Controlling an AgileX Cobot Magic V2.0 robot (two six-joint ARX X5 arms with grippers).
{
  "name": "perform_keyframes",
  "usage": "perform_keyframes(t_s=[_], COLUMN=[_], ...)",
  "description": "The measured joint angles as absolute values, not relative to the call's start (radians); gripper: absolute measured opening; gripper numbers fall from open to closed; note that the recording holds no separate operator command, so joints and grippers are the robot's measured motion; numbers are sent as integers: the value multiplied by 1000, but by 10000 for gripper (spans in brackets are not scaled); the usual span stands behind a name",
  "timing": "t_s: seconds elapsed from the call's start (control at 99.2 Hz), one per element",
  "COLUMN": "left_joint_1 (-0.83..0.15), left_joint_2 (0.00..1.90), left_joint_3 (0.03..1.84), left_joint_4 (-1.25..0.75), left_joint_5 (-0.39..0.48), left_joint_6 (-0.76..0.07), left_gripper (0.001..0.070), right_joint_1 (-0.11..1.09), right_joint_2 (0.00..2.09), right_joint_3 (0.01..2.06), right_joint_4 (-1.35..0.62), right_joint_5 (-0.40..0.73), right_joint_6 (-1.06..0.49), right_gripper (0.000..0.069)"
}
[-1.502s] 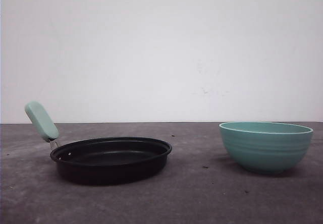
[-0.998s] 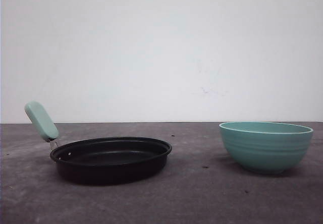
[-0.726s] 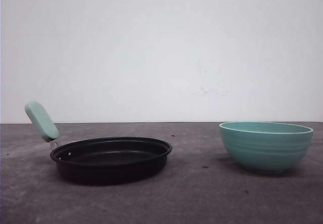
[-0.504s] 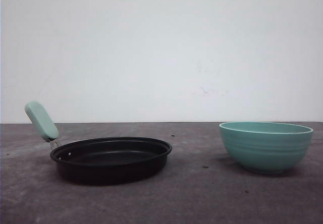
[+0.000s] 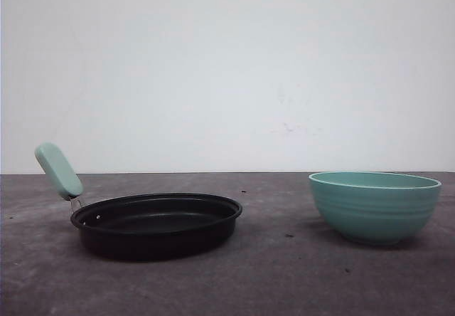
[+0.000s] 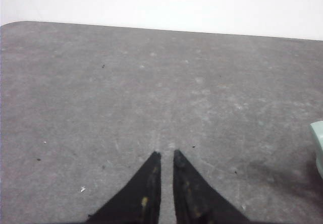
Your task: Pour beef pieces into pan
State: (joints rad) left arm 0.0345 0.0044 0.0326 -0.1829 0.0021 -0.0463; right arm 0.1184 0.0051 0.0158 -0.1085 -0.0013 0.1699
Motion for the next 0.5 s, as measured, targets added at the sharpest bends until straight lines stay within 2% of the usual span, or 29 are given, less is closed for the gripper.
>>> perform_keyframes(t_s=[0.101,0.302,0.393,0.504], left_joint_1=[35,35,35,34], left_joint_2=[4,4,7,49], left_joint_3=[33,35,58,150], left_joint_4=[-183,-183,-173,-150], left_joint_5=[15,35,106,211], left_joint_6=[-110,-378,-494,-517], left_gripper=[18,18,18,18], right_joint_1=[118,118,118,121], right_joint_2=[5,5,5,15], right_joint_3=[16,16,22,119], right_joint_4=[-108,-75,3,-57], right_joint_5=[-31,-150,-254,-257], right_joint_6=[251,400,457,505], right_gripper=[17,17,17,17])
